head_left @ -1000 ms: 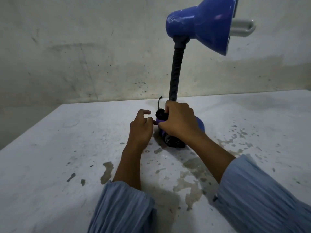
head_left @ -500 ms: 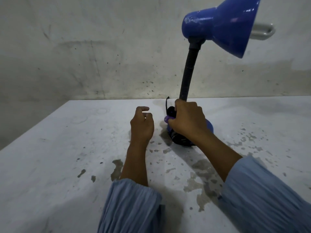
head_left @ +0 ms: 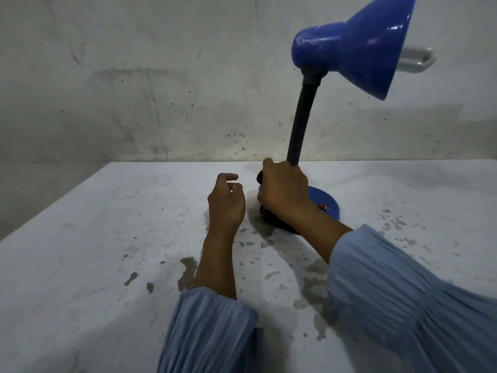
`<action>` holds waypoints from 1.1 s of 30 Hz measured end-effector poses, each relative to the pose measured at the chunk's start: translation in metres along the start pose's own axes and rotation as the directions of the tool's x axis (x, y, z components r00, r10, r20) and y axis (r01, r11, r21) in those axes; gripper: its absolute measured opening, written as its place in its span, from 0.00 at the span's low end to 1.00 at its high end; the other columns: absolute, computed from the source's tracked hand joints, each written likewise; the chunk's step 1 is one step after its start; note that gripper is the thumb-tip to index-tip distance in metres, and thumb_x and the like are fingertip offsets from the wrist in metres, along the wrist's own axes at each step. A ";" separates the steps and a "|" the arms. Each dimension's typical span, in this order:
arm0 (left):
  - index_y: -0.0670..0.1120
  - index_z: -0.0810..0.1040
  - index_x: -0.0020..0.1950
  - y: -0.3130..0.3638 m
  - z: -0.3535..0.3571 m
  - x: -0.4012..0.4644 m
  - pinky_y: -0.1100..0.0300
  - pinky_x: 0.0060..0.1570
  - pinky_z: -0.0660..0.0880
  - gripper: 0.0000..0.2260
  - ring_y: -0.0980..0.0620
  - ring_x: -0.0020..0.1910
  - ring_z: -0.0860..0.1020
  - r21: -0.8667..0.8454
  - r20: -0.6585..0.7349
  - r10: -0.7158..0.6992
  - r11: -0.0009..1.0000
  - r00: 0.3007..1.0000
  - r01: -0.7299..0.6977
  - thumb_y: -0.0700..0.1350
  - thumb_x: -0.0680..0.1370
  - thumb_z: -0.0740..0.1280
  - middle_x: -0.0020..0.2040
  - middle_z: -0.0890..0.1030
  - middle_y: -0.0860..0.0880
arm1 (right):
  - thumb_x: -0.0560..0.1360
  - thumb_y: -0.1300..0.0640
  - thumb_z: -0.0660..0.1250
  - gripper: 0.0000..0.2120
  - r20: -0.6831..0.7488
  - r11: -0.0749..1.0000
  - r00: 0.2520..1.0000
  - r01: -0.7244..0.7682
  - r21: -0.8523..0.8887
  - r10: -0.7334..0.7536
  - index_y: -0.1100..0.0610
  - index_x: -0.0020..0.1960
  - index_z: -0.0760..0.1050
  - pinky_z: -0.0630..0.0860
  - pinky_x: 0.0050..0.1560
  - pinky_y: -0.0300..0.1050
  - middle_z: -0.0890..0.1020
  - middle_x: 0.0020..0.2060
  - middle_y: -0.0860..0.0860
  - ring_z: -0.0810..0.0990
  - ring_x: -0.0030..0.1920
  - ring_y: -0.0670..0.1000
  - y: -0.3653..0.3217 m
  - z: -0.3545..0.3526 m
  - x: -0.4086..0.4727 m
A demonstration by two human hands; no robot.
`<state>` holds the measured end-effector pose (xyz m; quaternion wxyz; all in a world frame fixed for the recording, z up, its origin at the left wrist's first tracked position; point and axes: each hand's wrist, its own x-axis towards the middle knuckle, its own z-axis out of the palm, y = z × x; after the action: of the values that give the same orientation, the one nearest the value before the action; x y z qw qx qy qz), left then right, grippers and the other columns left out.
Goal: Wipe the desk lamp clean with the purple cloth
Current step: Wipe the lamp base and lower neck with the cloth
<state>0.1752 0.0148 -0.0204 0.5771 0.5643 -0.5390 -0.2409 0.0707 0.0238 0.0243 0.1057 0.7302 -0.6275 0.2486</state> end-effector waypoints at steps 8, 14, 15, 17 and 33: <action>0.46 0.73 0.57 0.000 0.004 0.000 0.71 0.35 0.66 0.11 0.55 0.41 0.76 0.031 0.011 0.020 0.999 1.000 -0.021 0.40 0.78 0.56 0.49 0.78 0.49 | 0.67 0.50 0.74 0.16 0.029 0.988 1.000 -0.004 0.154 0.000 0.56 0.45 0.70 0.71 0.36 0.44 0.76 0.40 0.53 0.77 0.42 0.56 0.022 -0.018 0.000; 0.46 0.74 0.56 0.000 0.007 -0.001 0.71 0.35 0.67 0.11 0.56 0.40 0.75 0.045 0.027 0.032 0.998 0.999 -0.033 0.39 0.77 0.57 0.48 0.78 0.50 | 0.68 0.53 0.72 0.12 0.166 0.962 0.948 0.263 0.073 -0.272 0.54 0.45 0.70 0.66 0.37 0.45 0.76 0.41 0.53 0.75 0.45 0.56 0.025 -0.021 -0.008; 0.46 0.75 0.55 0.000 0.007 -0.001 0.68 0.37 0.67 0.10 0.55 0.42 0.75 0.046 0.029 0.033 0.998 0.999 -0.034 0.40 0.77 0.57 0.49 0.78 0.50 | 0.68 0.53 0.72 0.12 0.204 0.954 0.933 0.295 0.047 -0.298 0.54 0.45 0.70 0.66 0.36 0.44 0.75 0.41 0.52 0.75 0.44 0.55 0.022 -0.025 -0.006; 0.45 0.75 0.54 -0.001 0.007 -0.001 0.63 0.40 0.68 0.10 0.52 0.45 0.76 0.043 0.034 0.041 0.998 0.999 -0.042 0.40 0.77 0.57 0.50 0.78 0.49 | 0.67 0.53 0.72 0.13 0.278 0.937 0.901 0.349 -0.007 -0.333 0.52 0.44 0.69 0.66 0.35 0.44 0.72 0.40 0.50 0.73 0.43 0.53 0.016 -0.032 -0.004; 0.47 0.75 0.52 -0.005 0.007 0.001 0.66 0.38 0.70 0.09 0.57 0.40 0.75 0.060 0.033 0.054 0.997 0.998 -0.056 0.40 0.77 0.57 0.46 0.78 0.50 | 0.66 0.57 0.72 0.11 0.284 0.955 0.912 0.286 0.081 -0.297 0.52 0.46 0.72 0.64 0.32 0.42 0.74 0.40 0.49 0.72 0.43 0.52 0.024 -0.037 -0.001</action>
<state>0.1712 0.0105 -0.0262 0.5576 0.5625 -0.5705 -0.2172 0.0391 0.0374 0.0512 0.0335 0.8462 -0.5154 0.1310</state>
